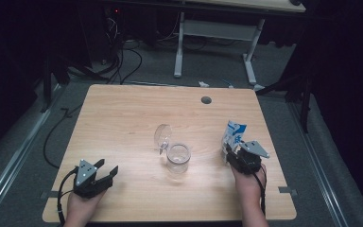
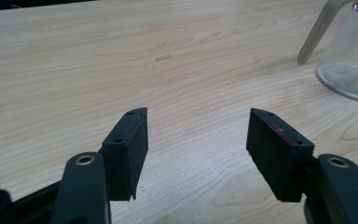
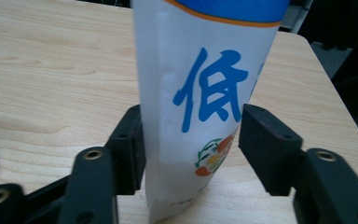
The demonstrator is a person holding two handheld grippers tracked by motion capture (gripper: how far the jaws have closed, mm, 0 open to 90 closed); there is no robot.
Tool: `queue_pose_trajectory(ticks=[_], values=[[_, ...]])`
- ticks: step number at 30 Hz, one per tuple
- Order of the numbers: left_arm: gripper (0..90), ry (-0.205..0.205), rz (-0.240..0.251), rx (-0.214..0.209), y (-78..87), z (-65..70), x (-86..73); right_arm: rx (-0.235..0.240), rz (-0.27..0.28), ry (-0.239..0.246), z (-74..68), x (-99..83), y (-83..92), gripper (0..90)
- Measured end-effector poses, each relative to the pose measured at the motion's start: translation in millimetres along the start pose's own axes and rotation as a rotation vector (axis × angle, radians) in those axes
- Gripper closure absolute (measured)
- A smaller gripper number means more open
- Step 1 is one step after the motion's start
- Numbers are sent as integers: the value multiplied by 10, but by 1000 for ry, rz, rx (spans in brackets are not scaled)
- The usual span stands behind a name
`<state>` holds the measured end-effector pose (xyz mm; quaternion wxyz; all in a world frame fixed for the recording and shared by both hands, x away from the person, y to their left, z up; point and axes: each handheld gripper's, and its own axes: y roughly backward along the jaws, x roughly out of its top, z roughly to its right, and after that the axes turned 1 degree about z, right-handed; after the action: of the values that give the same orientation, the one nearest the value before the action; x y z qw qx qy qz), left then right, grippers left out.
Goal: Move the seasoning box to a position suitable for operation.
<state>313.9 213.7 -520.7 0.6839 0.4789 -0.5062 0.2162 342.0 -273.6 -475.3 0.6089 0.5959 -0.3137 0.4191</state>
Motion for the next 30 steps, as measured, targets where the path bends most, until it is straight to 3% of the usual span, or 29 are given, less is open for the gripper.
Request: queue_pose_trajectory(ticks=[5,14,17,26,30], values=[[390,-5,-1,1,-6,14,1,12,8,2,26,-19,40,572],[390,-3,-6,0,-12,8,-9,34,11,23,48,-11,47,840],[390,-2,-7,-1,-12,3,-11,46,6,43,44,-1,38,870],[390,-3,-6,0,-16,-1,-9,75,20,11,130,-29,64,827],[390,-5,-6,-1,-15,-2,-7,67,20,1,95,1,27,619]])
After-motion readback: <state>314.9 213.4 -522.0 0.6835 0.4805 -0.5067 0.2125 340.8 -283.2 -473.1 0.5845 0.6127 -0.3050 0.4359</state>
